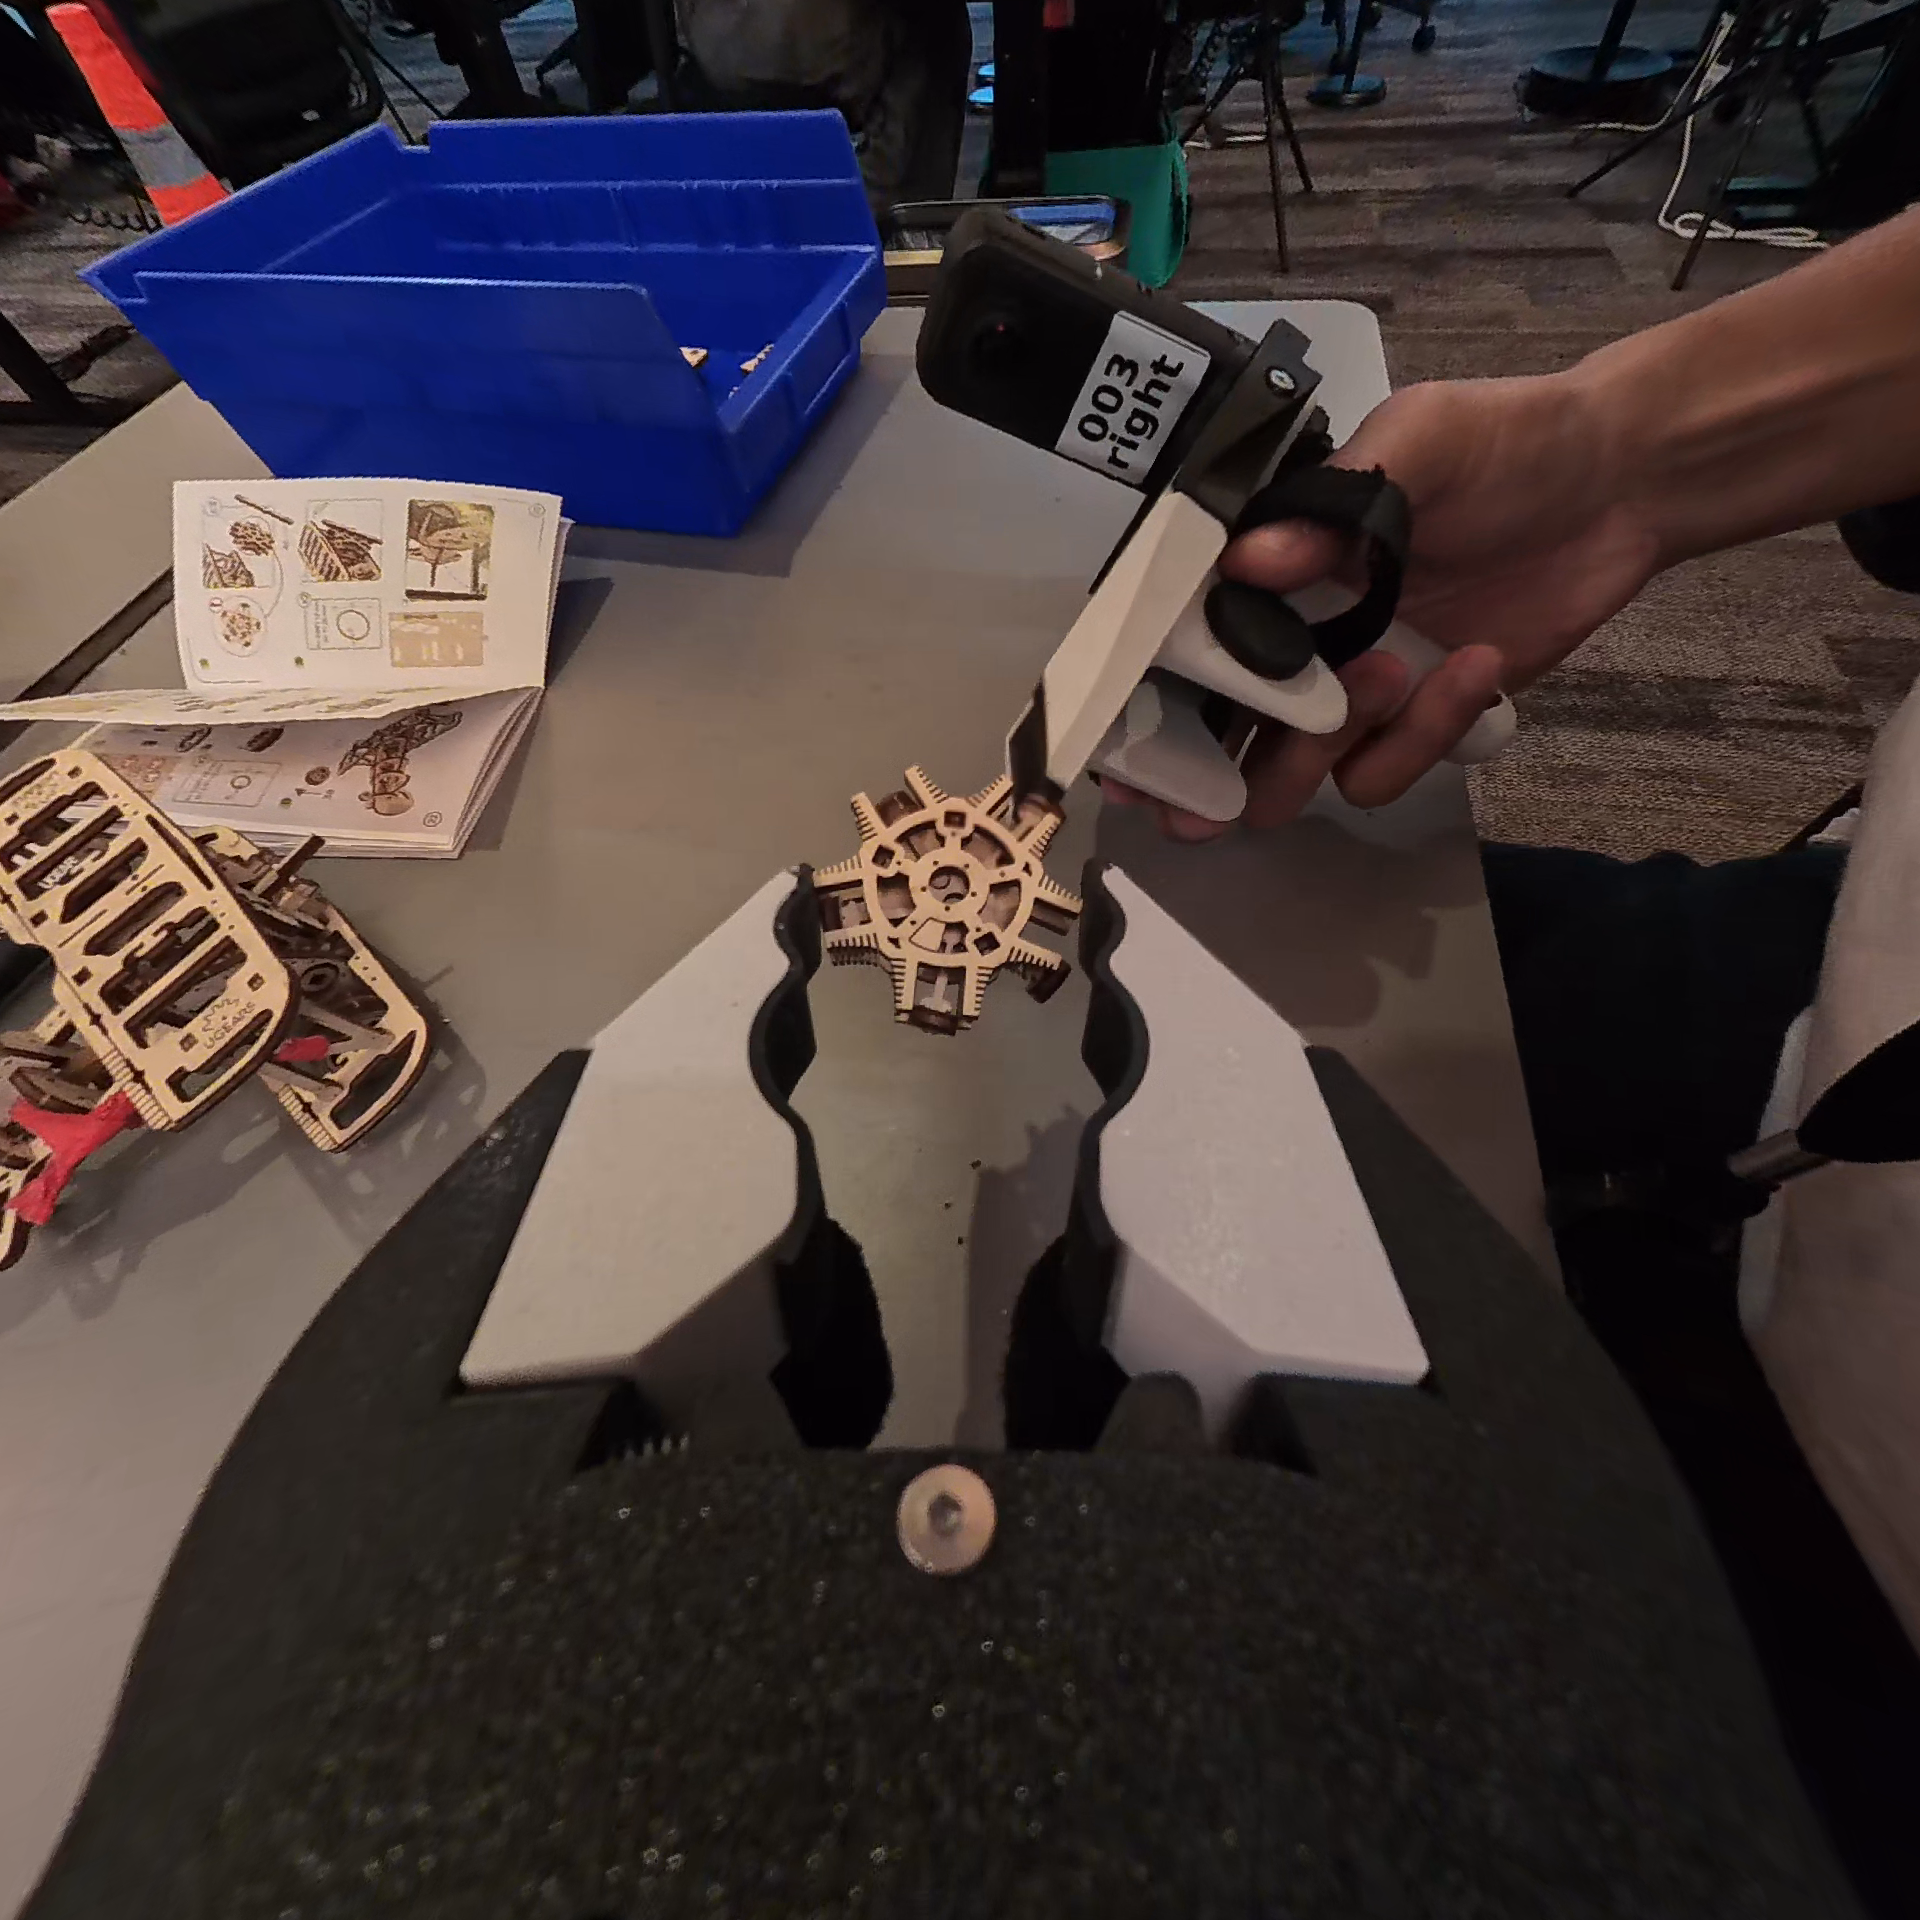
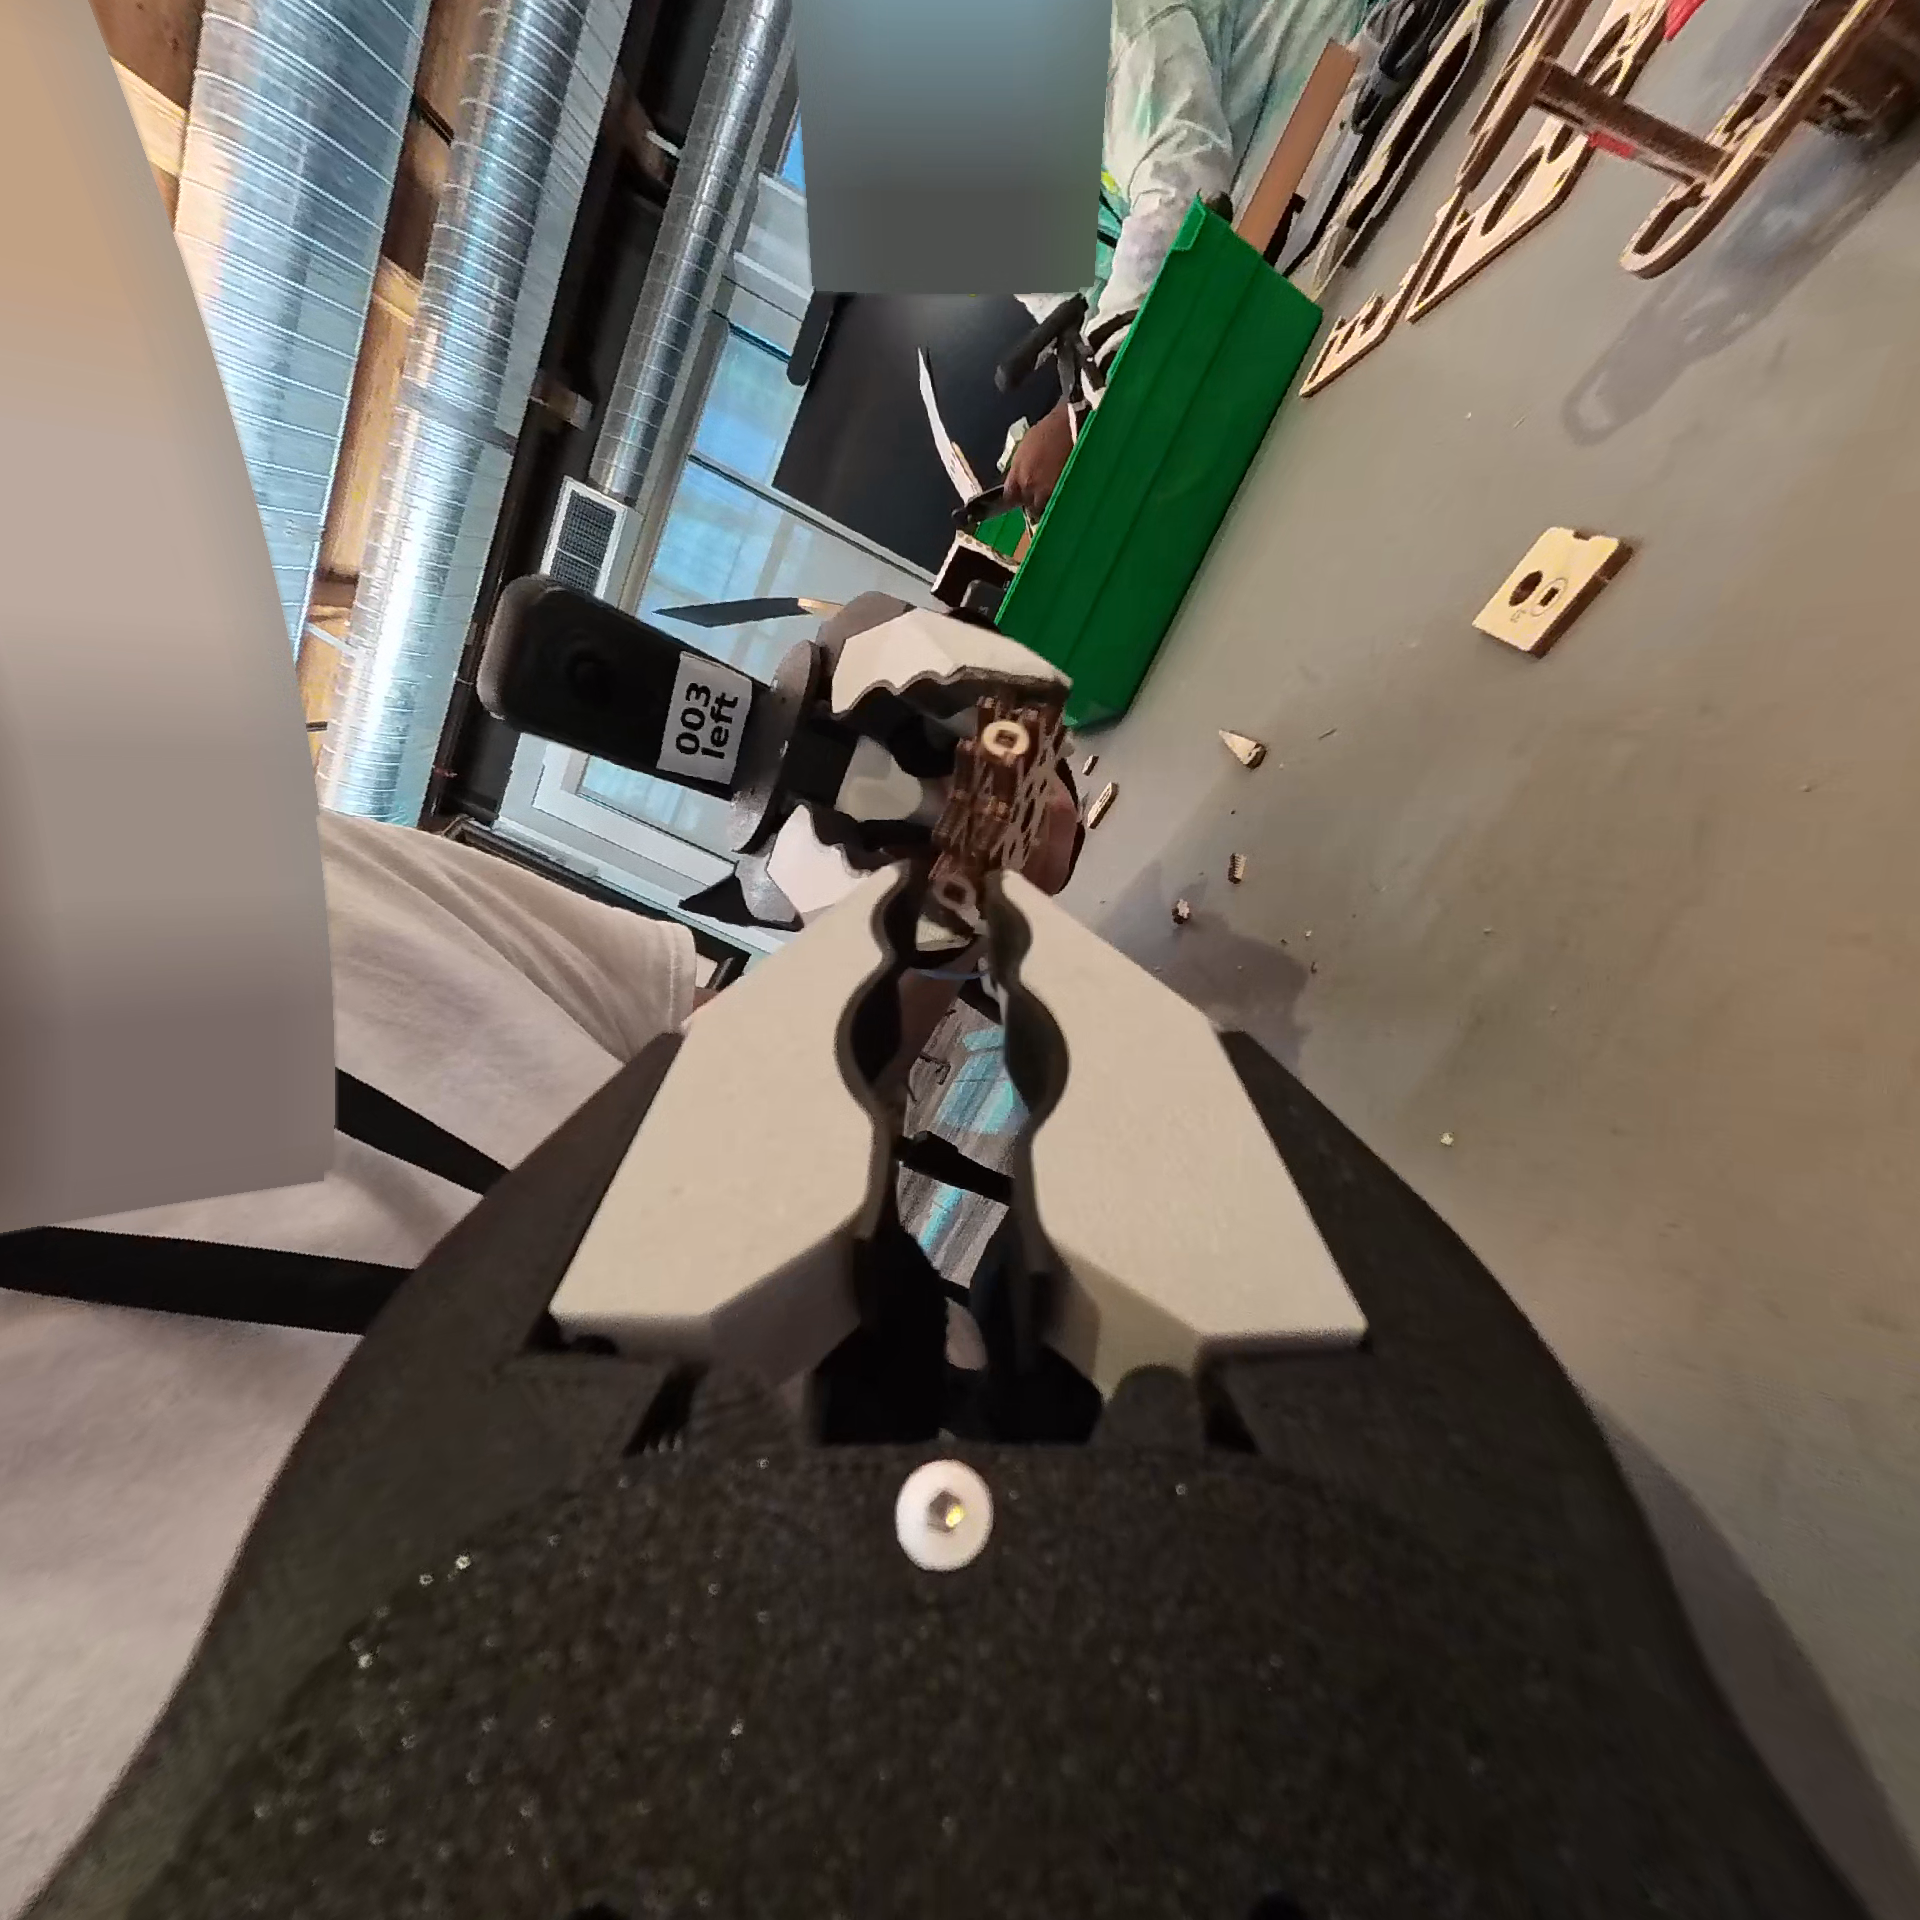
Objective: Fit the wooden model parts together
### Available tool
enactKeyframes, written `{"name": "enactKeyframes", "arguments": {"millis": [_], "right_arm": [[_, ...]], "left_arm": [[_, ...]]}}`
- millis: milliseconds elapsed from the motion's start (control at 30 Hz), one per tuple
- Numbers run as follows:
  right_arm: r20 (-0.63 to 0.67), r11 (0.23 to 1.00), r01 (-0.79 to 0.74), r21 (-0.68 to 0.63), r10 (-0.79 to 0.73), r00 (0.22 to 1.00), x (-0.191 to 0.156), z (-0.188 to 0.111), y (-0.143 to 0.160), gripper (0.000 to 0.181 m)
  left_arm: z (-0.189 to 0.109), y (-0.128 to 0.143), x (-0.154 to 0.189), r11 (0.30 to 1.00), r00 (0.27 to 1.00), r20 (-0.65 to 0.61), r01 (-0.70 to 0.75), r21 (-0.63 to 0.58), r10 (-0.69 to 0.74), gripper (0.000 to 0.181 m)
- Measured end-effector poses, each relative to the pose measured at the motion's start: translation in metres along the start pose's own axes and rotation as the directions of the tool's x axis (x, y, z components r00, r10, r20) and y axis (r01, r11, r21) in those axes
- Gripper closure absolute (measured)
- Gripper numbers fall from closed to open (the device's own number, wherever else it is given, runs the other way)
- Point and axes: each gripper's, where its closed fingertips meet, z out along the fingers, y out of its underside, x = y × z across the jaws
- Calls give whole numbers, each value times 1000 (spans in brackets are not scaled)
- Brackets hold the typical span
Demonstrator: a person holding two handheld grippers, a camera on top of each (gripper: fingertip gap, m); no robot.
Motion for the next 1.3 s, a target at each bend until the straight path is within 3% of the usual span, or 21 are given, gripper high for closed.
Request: {"name": "enactKeyframes", "arguments": {"millis": [300,633,967,1067,1300], "right_arm": [[-7,1000,-29,12,29,1000,7,-3,1,170],[-9,999,-37,13,37,999,9,-3,1,181],[-119,998,50,27,-46,992,23,-16,-1,172],[-63,1000,-7,-6,6,998,16,-9,5,164],[210,974,-226,-2,221,952,-10,-5,-1,160]], "left_arm": [[1,2,-2,1000,1000,10,-10,-13,10,133],[3,7,-2,999,1000,16,-15,-38,15,134],[4,11,-3,997,999,37,-37,-65,40,134],[2,4,-1,999,999,31,-43,-30,43,134],[-3,-8,5,996,996,23,-92,16,91,134]]}}
